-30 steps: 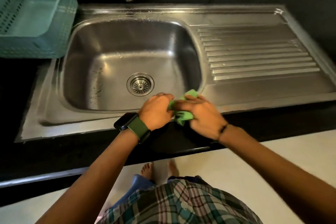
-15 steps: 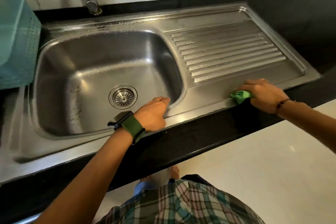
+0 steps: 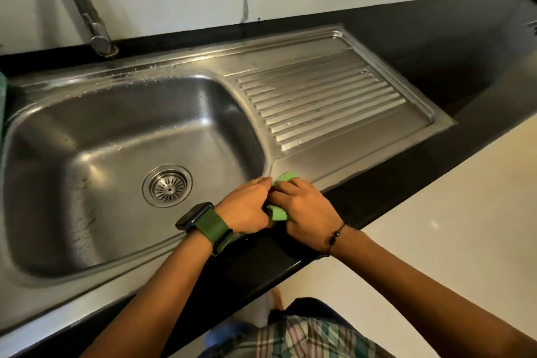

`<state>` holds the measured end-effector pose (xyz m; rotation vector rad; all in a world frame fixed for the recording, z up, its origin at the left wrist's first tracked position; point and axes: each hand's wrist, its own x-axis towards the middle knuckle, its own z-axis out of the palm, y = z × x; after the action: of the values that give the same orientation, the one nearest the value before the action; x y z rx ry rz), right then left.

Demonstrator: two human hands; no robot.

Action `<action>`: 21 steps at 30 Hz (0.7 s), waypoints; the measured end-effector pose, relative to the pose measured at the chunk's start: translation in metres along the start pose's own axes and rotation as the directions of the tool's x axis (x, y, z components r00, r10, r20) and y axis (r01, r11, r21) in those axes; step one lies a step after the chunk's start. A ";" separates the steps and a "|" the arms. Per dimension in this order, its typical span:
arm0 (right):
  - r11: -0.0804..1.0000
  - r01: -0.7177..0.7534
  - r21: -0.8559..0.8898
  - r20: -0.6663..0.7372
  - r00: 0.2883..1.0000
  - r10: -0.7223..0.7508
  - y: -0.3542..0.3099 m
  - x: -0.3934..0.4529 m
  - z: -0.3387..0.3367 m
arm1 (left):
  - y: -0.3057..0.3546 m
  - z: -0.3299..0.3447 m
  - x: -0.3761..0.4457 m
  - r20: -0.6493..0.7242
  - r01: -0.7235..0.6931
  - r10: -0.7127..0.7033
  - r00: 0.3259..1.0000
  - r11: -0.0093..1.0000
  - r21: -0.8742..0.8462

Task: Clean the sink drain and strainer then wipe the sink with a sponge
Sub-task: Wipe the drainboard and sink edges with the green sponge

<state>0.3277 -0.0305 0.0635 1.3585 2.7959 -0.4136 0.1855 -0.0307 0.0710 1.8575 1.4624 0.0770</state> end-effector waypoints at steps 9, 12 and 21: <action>0.997 0.009 -0.077 0.026 1.000 -0.007 0.110 -0.018 -0.025 | 0.012 0.002 0.010 -0.156 0.123 -0.115 0.981 0.992 0.042; 0.992 -0.067 -0.105 0.037 0.997 0.071 0.184 -0.025 -0.045 | 0.026 0.005 0.018 -0.288 0.193 -0.181 0.940 0.981 0.014; 0.943 -0.283 -0.176 -0.007 0.958 0.287 0.300 -0.029 -0.079 | 0.063 0.025 0.061 -0.455 0.198 -0.160 0.876 0.979 0.038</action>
<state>0.5864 0.1431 0.0732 1.6696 2.4927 -0.1661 0.2694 0.0051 0.0655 1.8366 1.9768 0.3846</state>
